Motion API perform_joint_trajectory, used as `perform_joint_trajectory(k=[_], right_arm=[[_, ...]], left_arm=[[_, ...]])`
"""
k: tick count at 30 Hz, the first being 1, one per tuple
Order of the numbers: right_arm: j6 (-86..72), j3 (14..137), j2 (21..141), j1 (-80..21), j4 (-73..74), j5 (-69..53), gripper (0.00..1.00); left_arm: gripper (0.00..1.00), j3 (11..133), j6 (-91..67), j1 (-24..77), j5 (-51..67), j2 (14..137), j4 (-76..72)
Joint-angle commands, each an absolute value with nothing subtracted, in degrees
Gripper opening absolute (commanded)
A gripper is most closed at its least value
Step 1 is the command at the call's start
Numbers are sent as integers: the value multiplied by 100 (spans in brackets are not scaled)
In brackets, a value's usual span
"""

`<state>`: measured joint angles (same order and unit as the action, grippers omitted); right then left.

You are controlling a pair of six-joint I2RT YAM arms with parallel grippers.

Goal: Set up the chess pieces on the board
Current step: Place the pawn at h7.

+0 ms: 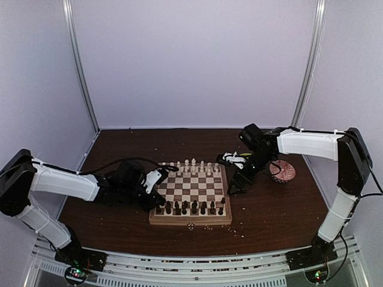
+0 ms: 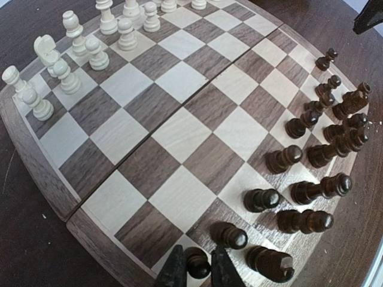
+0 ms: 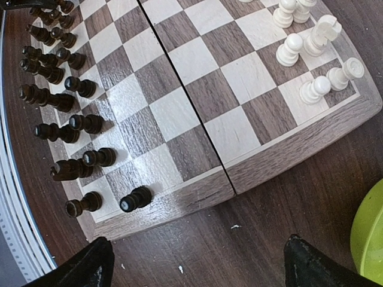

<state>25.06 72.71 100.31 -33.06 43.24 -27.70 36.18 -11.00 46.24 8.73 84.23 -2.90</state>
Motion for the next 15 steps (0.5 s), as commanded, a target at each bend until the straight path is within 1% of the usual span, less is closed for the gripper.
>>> perform_joint_trajectory(k=[1,8,15], right_arm=[[2460,7373,10081,-3287,4372,-2644,99],[2469,7361,10097,-3286,4377,-2620,100],[2469,7392,10138,-3287,4399,-2658,99]], left_arm=[[18,3802,-1064,4671,861,8551,-351],[14,3761,-1065,4684,814,8298,-220],[13,3688,-1057,4684,734,8159,-104]])
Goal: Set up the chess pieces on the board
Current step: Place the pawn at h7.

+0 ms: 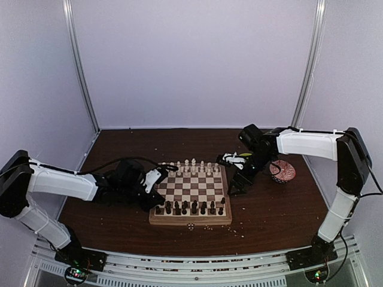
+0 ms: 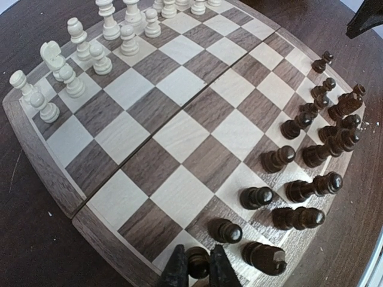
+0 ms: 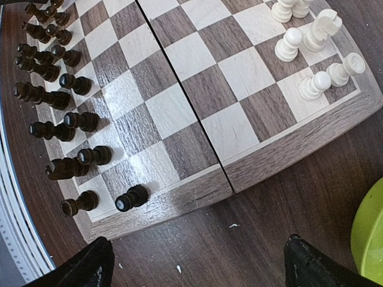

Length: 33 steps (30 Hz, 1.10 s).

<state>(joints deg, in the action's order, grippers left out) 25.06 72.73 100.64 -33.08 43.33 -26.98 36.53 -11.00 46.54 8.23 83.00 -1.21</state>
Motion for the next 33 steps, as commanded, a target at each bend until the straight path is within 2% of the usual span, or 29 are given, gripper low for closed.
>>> perform_joint_trajectory(k=[1,10,17,33], right_arm=[[2474,7392,10142,-3287,4398,-2655,99],[2469,7392,10168,-3286,4420,-2657,99],[2414,7409,10219,-3287,4402,-2637,99],[2284,7527,10514,-3485,4372,-1968,100]], left_arm=[[13,3672,-1059,4687,723,8163,-111],[14,3715,-1072,4685,701,8367,-132],[19,3741,-1090,4685,591,8359,-21],[27,4053,-1137,4686,472,7747,106]])
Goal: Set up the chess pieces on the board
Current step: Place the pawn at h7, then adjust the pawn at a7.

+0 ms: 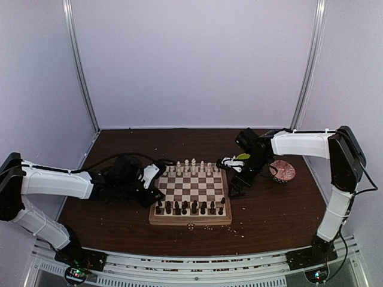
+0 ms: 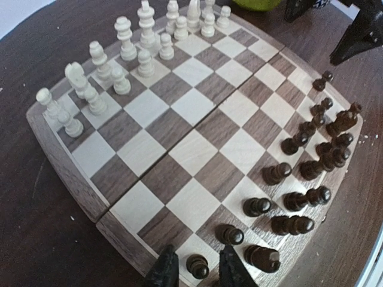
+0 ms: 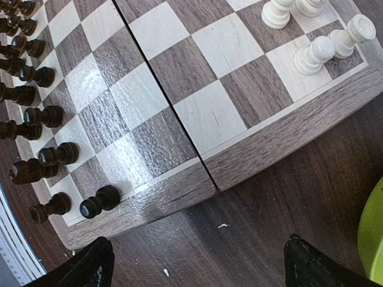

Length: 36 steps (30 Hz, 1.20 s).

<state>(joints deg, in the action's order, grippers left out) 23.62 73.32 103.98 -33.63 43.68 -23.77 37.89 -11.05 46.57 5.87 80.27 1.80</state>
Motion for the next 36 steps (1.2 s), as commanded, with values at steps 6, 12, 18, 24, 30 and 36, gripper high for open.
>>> perform_joint_trajectory(k=[6,12,18,24,30,36], right_arm=[[2221,7623,10652,-3691,4352,-1509,100],[2165,7707,10806,-3794,4321,-1202,100],[2129,7734,10880,-3805,4281,-1057,99],[2152,7763,10934,-3853,4304,-1146,100],[2218,7789,10939,-4005,4335,-1219,100],[2250,7809,10993,-4123,4402,-1312,100]], left_arm=[[28,4112,-1212,4689,450,7574,39],[28,4132,-1230,4686,478,7541,42],[28,4122,-1238,4686,497,7540,1],[29,4131,-1247,4685,540,7619,-63],[28,4105,-1261,4685,554,7663,-96],[29,4070,-1274,4685,545,7664,-105]])
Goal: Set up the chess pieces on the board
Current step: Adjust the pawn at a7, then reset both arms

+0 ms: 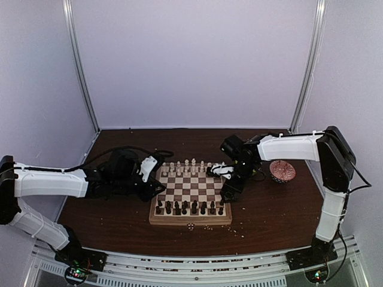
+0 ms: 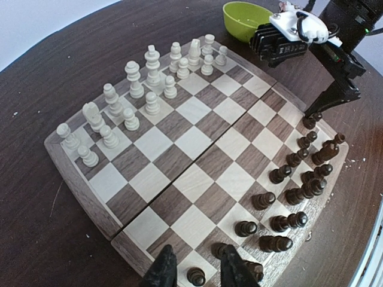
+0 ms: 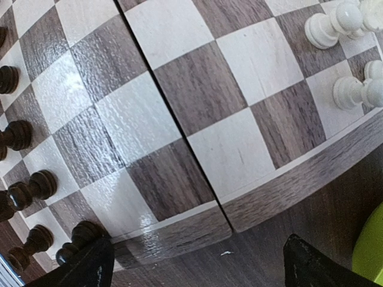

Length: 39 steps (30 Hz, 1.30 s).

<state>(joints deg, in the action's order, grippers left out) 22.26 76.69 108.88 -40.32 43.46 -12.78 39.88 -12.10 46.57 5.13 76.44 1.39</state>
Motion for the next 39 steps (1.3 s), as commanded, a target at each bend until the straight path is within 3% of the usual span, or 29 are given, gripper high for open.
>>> perform_joint_trajectory(k=[1,12,16,25,26,27,33,39], right_arm=[[2258,7805,10996,-4141,4411,-1318,100],[2167,7860,10927,-4149,4394,-1040,100],[2200,7987,10492,-3821,4512,-959,100],[2155,8314,8634,-2733,4532,-1193,100],[2134,8341,8407,-2621,4416,-1150,100],[2115,8381,8189,-2513,4333,-1109,100],[994,8065,6936,-1961,3138,46,99],[357,7543,6633,-1672,2637,97,99]], left_arm=[[29,4063,-1274,4689,546,7664,-110],[29,4098,-1297,4687,421,7624,-81],[34,4511,-1143,4665,-177,7415,594],[57,6627,-603,4273,-1138,7356,2670],[67,6858,-535,4228,-1322,7349,2776],[95,7124,-494,4199,-1501,7348,2853],[98,8106,-591,3887,-2896,7458,3117],[98,8309,-380,3771,-3628,7594,2878]])
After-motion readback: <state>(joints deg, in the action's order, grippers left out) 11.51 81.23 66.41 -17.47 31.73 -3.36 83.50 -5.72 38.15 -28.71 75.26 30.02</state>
